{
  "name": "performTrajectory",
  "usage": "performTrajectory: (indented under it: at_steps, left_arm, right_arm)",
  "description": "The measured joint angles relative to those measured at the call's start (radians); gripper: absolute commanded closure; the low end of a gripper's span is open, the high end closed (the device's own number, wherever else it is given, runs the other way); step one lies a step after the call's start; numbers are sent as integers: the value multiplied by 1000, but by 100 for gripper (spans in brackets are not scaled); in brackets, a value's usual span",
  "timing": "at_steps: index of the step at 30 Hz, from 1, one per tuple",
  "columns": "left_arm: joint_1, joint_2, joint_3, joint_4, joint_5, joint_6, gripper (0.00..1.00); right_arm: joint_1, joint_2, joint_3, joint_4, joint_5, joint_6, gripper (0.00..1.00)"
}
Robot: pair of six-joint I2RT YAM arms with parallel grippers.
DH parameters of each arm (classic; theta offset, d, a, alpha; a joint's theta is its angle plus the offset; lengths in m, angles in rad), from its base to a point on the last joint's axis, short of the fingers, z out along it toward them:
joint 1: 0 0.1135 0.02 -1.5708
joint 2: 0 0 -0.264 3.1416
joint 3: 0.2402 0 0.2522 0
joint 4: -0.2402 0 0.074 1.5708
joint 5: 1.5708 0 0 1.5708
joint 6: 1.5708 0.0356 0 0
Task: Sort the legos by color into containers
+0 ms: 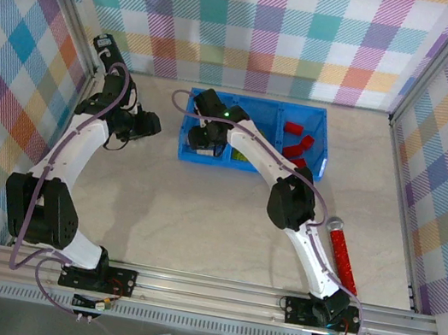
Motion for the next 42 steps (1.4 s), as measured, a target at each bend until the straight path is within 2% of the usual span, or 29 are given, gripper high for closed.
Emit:
performTrajectory:
  at_steps: [3, 6, 8, 12, 14, 15, 18, 25, 28, 33, 38, 42]
  left_arm:
    - [0, -28, -46, 26, -7, -26, 31]
    - [0, -75, -125, 53, -21, -57, 15]
    - [0, -99, -178, 79, -33, -74, 1]
    - [-1, -116, -250, 109, -72, -97, 0]
    - [-2, -122, -276, 138, -96, -100, 0]
    - [-3, -135, -304, 172, -117, -100, 0]
    - [-10, -162, -383, 219, -186, -98, 0]
    - [-72, -163, -505, 377, -350, 1, 0]
    - [-108, -163, -553, 472, -415, 75, 0]
    - [-119, -163, -630, 652, -467, 182, 0]
    - [-119, -143, -731, 881, -438, 273, 0]
    - [-120, -73, -775, 1064, -399, 317, 0]
  right_arm:
    - [0, -50, -63, 13, 11, -1, 33]
    - [6, -171, -215, 40, 32, -8, 21]
    - [4, -270, -328, 55, 62, -13, 15]
    - [-8, -430, -471, 68, 116, -22, 1]
    - [-18, -488, -534, 134, 145, -20, 1]
    - [-24, -550, -631, 180, 163, -18, 1]
    - [-64, -741, -892, 178, 210, -5, 1]
    - [-290, -1074, -1365, 333, 322, 23, 1]
    - [-400, -1151, -1538, 417, 365, 35, 1]
    - [-542, -1206, -1761, 611, 408, 21, 1]
    - [-614, -1218, -1952, 935, 376, -79, 1]
    - [-642, -1218, -2034, 1165, 315, -132, 1]
